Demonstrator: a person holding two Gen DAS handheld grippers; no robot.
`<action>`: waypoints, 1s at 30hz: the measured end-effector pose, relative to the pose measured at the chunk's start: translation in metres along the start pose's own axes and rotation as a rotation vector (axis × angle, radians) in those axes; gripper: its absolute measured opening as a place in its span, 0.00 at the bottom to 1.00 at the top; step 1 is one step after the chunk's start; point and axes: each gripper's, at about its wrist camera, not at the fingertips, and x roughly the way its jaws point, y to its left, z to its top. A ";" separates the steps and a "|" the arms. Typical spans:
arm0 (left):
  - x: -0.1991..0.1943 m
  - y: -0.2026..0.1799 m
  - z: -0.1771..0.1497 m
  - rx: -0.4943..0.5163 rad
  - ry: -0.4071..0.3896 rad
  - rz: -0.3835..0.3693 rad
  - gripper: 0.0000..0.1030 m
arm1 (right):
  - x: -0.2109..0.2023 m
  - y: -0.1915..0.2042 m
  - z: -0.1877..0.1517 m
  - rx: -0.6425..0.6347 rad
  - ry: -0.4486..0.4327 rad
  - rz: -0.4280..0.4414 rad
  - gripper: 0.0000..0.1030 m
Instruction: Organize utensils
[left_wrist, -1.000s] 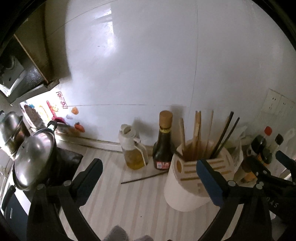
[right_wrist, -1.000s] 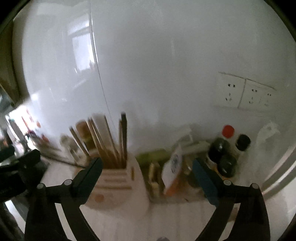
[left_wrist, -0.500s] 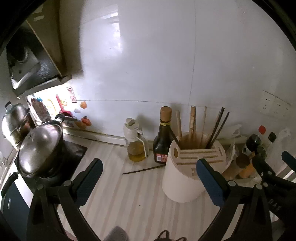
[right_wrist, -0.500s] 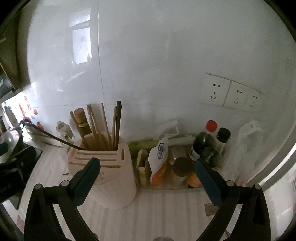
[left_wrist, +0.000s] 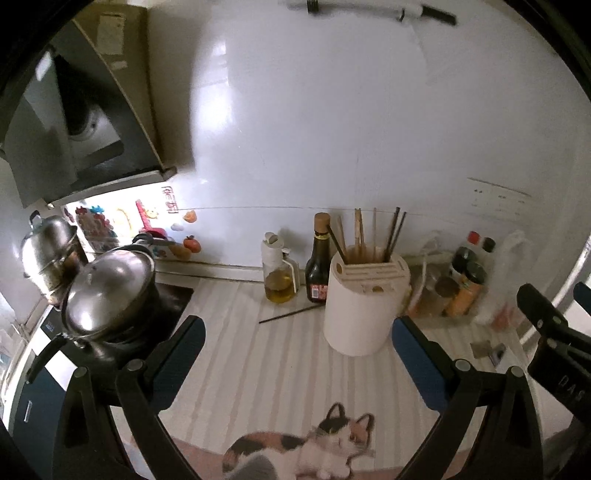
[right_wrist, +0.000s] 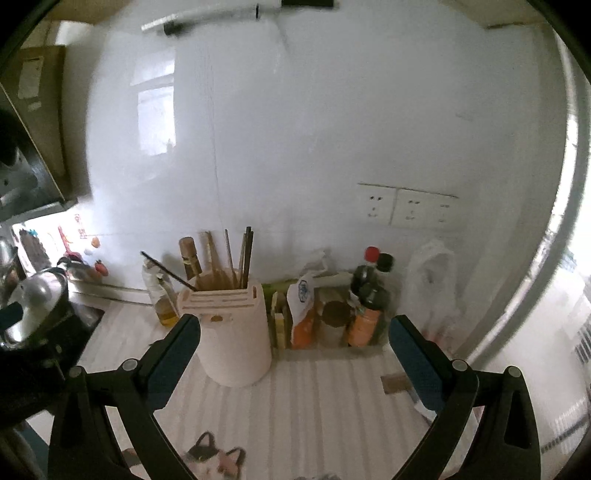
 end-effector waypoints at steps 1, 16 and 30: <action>-0.009 0.002 -0.002 0.002 -0.009 -0.001 1.00 | -0.012 0.000 -0.003 0.006 -0.006 -0.006 1.00; -0.127 0.022 -0.030 -0.008 -0.072 -0.047 1.00 | -0.180 -0.003 -0.040 0.033 -0.090 -0.037 1.00; -0.140 0.006 -0.034 0.004 -0.053 -0.041 1.00 | -0.192 -0.013 -0.034 -0.002 -0.081 -0.002 1.00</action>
